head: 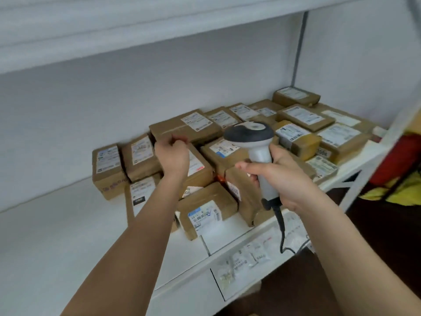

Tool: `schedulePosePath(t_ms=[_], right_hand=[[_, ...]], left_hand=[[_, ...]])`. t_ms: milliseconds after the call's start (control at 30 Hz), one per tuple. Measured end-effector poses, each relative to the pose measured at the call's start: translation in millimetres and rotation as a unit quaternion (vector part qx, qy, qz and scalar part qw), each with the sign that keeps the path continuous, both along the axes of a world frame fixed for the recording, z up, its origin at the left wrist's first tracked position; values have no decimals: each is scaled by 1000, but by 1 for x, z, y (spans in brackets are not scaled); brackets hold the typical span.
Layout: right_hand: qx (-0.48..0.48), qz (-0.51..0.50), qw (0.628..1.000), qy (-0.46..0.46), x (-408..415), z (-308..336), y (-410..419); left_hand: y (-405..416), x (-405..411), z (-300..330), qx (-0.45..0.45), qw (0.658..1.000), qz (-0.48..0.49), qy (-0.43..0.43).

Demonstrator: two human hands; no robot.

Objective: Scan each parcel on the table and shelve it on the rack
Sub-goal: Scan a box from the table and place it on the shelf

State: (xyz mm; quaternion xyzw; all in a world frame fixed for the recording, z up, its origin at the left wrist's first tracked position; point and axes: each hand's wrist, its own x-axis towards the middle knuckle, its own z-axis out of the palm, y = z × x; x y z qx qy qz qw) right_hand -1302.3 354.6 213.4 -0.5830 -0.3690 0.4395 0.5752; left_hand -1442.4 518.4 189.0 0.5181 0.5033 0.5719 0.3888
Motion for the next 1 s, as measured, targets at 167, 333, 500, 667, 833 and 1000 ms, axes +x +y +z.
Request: schedulePosePath(t_ms=[167,333,500,667,833,1000], right_hand=[[-5,-111,994,11,67,-2,-61],[21,-236,971,30,143,-14,-121],[26,-325,942,79,230,-37,-181],[6,-392,918,63,349,-53,-254],[7,-499,866,43,461,-43,-355],[24,-578,813,69,546,-47,-417]], left_hand=[[-42,108,9,35,991,-124,-34],[-95,215,8,42,973,-226,-4],[-139,337,-5,32,953,-301,10],[-211,495,-26,-4,933,-360,8],[-306,644,-38,-57,879,-472,16],[-373,746,-50,-71,843,-529,66]])
